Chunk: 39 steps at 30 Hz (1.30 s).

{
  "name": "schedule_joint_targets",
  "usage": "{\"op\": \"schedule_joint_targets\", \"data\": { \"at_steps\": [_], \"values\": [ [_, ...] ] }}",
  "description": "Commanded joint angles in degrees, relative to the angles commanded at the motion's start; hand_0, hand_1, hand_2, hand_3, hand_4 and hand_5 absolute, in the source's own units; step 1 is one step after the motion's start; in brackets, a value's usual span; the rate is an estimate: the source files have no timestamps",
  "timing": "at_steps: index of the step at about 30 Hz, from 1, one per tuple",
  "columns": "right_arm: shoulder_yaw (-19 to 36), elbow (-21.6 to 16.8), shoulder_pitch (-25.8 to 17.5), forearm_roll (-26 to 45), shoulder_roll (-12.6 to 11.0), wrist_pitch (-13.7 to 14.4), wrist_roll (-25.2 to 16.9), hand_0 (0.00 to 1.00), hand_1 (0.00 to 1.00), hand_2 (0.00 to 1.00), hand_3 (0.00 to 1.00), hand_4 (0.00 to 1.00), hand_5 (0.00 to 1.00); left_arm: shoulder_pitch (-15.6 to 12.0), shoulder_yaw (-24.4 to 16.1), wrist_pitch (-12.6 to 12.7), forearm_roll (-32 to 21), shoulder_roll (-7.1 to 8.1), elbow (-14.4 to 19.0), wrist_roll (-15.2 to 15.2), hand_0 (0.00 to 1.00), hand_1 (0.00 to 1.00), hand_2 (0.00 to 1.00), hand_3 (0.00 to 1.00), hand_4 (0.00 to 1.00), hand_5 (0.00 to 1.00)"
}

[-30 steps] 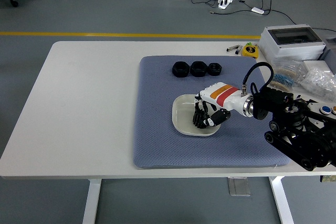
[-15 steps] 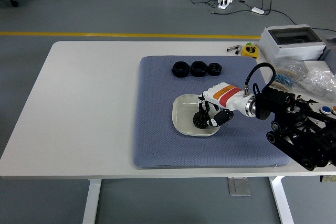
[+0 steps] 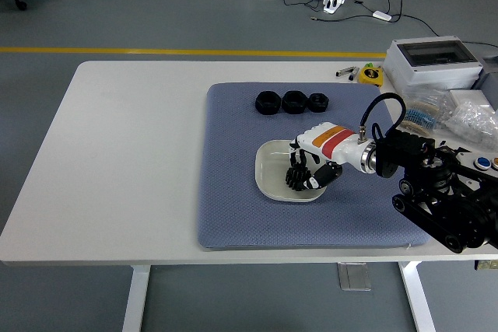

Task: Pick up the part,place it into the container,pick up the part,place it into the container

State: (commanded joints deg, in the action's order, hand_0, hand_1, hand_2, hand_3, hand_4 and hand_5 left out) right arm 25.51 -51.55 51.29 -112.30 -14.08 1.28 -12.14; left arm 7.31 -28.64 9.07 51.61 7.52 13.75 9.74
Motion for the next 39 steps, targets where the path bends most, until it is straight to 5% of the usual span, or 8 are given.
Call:
{"op": "schedule_joint_targets", "data": {
  "at_steps": [14,19,20,25,26,31,32,39],
  "values": [
    [3.05,-2.3,0.28,1.88,-0.58,0.01,-0.21,0.106,0.364,0.491,0.634,0.928,0.271,0.3,0.49,0.14,-0.8,0.04,-0.01,-0.23,0.706,0.704,0.747,0.652,0.686,0.662],
    [6.44,-5.33,-0.02,5.73,-1.82,2.81,0.55,0.106,0.364,0.491,0.634,0.928,0.271,0.44,0.59,0.16,-0.89,0.0,-0.01,-0.27,0.706,0.704,0.747,0.652,0.686,0.662],
    [7.12,-5.95,-0.1,7.29,-2.14,3.58,0.76,0.221,0.453,0.585,0.781,0.992,0.334,0.47,0.58,0.17,-0.89,-0.01,-0.01,-0.27,0.706,0.704,0.747,0.652,0.686,0.662],
    [10.88,-10.0,-0.57,17.91,-4.26,7.82,2.04,0.221,0.453,0.585,0.781,0.992,0.334,0.54,0.58,0.22,-0.86,-0.04,-0.04,-0.3,0.706,0.704,0.747,0.652,0.686,0.662],
    [11.52,-10.75,-0.72,20.09,-4.69,8.22,2.17,0.498,0.63,0.751,0.821,0.998,0.576,0.56,0.62,0.24,-0.93,-0.04,-0.05,-0.33,0.706,0.704,0.747,0.651,0.686,0.662],
    [14.52,-14.6,-2.41,32.2,-7.3,8.36,2.57,0.498,0.63,0.751,0.821,0.998,0.576,0.72,0.81,0.36,-1.21,-0.1,-0.08,-0.46,0.706,0.704,0.747,0.651,0.686,0.662],
    [14.97,-15.08,-2.73,34.44,-7.67,8.31,2.68,0.635,0.706,0.81,0.847,0.998,0.644,0.74,0.85,0.38,-1.29,-0.11,-0.08,-0.48,0.706,0.706,0.748,0.651,0.686,0.662],
    [19.4,-18.67,-6.71,51.2,-11.81,6.61,4.4,0.714,0.752,0.836,0.84,0.998,0.702,1.08,1.23,0.57,-1.9,-0.28,-0.14,-0.74,0.706,0.705,0.748,0.651,0.685,0.663]
  ]
}}
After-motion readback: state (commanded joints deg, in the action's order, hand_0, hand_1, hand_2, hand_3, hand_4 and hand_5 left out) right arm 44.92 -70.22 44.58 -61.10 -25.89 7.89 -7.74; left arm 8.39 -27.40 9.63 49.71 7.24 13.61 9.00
